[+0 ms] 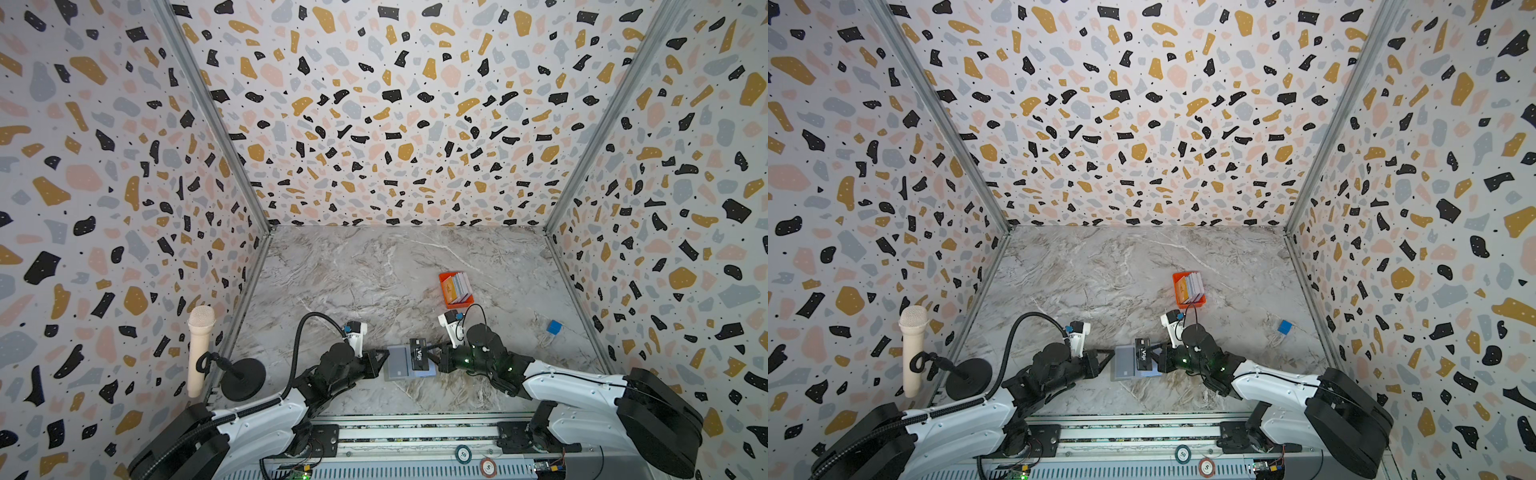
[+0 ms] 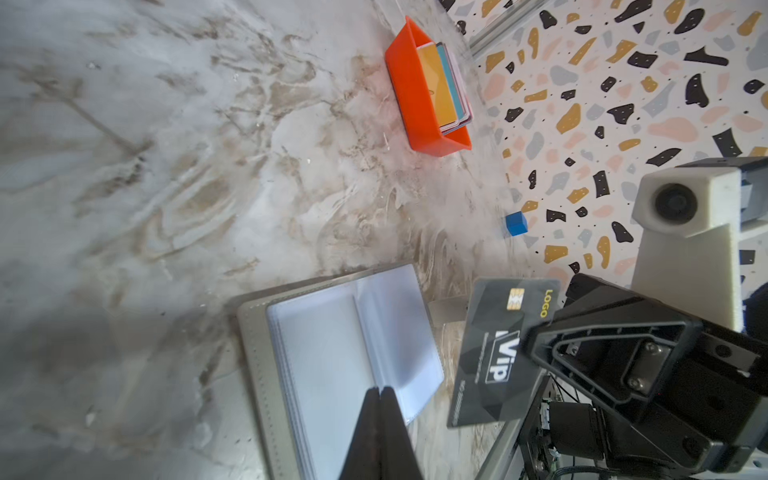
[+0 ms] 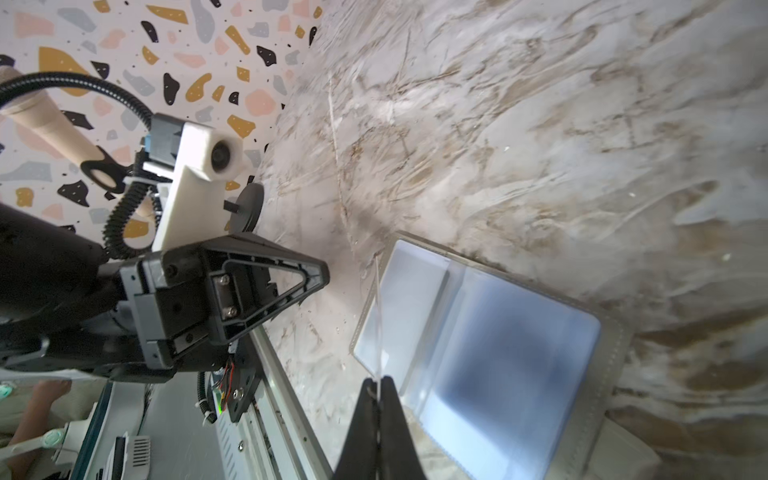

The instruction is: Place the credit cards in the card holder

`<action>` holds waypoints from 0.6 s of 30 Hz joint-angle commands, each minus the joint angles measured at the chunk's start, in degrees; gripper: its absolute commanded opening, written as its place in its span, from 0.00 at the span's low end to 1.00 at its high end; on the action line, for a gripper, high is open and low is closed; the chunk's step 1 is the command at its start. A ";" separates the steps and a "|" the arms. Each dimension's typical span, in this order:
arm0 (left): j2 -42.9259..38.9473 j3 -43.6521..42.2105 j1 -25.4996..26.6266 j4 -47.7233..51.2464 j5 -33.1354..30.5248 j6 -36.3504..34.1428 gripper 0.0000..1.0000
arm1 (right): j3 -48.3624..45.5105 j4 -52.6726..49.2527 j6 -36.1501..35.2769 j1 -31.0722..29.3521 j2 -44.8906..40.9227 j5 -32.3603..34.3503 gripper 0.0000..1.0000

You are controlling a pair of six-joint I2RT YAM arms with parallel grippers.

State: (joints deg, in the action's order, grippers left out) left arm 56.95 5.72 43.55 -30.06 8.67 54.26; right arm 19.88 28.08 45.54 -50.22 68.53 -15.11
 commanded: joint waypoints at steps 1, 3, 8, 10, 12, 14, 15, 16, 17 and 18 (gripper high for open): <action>1.65 -0.50 0.48 -2.78 -2.34 -0.58 0.00 | -0.23 6.75 3.14 -0.61 2.32 3.62 0.00; 3.22 -0.53 0.80 -3.29 -2.21 -0.58 0.00 | 0.40 7.19 3.51 -0.64 4.11 3.73 0.00; 6.73 -0.70 1.63 -4.29 -2.07 -0.58 0.00 | 0.86 9.34 4.84 -0.53 7.78 3.89 0.00; 7.42 -0.74 1.80 -4.94 -1.86 -0.53 0.00 | 1.03 9.63 5.47 -0.52 8.76 4.19 0.00; 7.80 -0.62 1.97 -4.84 -1.72 -0.55 0.00 | 1.08 10.02 5.68 -0.56 9.57 4.36 0.00; 7.92 -0.35 2.04 -3.95 -1.85 -0.89 0.00 | 1.13 10.69 6.11 -0.52 10.31 4.11 0.00; 7.83 -0.26 2.05 -3.42 -2.03 -1.00 0.00 | 1.25 10.77 6.22 -0.54 10.71 4.05 0.00; 7.84 -0.20 2.07 -3.09 -2.16 -1.12 0.00 | 1.37 11.02 6.34 -0.57 11.12 3.79 0.00; 7.83 -0.22 2.04 -2.64 -2.23 -1.22 0.00 | 1.47 11.21 6.40 -0.58 11.47 3.69 0.00; 7.82 -0.23 2.04 -2.22 -2.42 -1.18 0.00 | 1.57 11.23 6.37 -0.55 11.69 3.67 0.00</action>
State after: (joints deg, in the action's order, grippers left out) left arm 64.66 5.50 45.41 -31.83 6.96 54.13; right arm 19.77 37.56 50.98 -50.54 79.79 -11.75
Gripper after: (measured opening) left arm 0.046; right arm 0.047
